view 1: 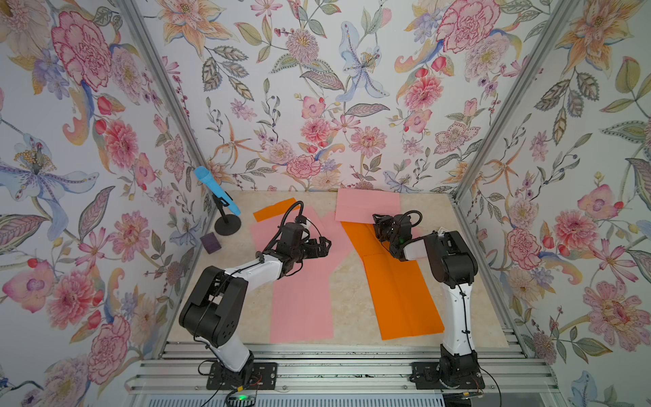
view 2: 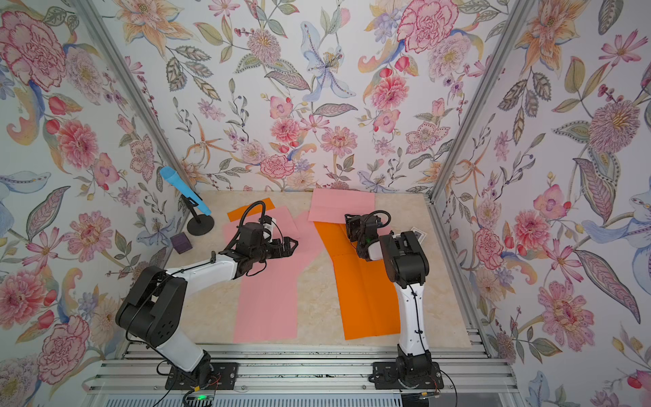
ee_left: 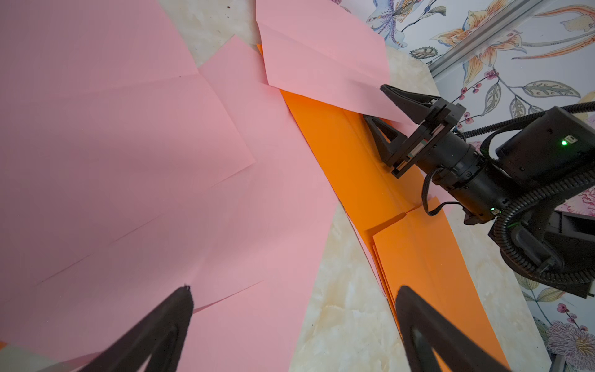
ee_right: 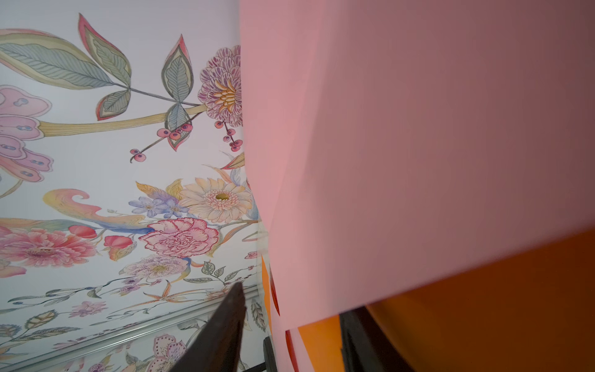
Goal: Sort the scattered colored papers by color
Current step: Pick up the colored paper.
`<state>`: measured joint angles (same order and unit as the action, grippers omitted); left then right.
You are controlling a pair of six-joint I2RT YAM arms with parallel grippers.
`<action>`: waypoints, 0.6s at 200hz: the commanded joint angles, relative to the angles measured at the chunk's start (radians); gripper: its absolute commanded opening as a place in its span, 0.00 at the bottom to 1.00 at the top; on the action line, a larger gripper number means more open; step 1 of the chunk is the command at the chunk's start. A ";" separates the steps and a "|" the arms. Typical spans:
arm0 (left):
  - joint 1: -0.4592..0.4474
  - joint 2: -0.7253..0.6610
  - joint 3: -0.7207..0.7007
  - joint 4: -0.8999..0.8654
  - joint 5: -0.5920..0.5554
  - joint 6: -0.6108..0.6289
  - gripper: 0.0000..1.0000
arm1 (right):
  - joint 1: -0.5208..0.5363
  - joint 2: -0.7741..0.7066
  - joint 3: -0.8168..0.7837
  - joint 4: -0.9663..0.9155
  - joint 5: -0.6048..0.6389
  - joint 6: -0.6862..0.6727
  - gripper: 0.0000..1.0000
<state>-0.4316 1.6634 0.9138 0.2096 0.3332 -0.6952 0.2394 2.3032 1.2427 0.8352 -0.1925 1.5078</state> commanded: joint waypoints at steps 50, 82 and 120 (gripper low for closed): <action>0.010 -0.013 0.008 -0.024 -0.005 0.010 1.00 | -0.011 0.068 0.050 0.030 0.018 0.015 0.00; 0.009 -0.022 0.013 -0.036 -0.016 0.019 1.00 | -0.015 0.047 0.044 0.019 -0.010 -0.006 0.00; 0.010 -0.043 0.023 -0.060 -0.032 0.032 1.00 | -0.028 -0.037 0.110 -0.166 -0.144 -0.122 0.00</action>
<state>-0.4316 1.6585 0.9142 0.1837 0.3313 -0.6918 0.2234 2.3489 1.2911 0.8074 -0.2344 1.4769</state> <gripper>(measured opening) 0.995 0.052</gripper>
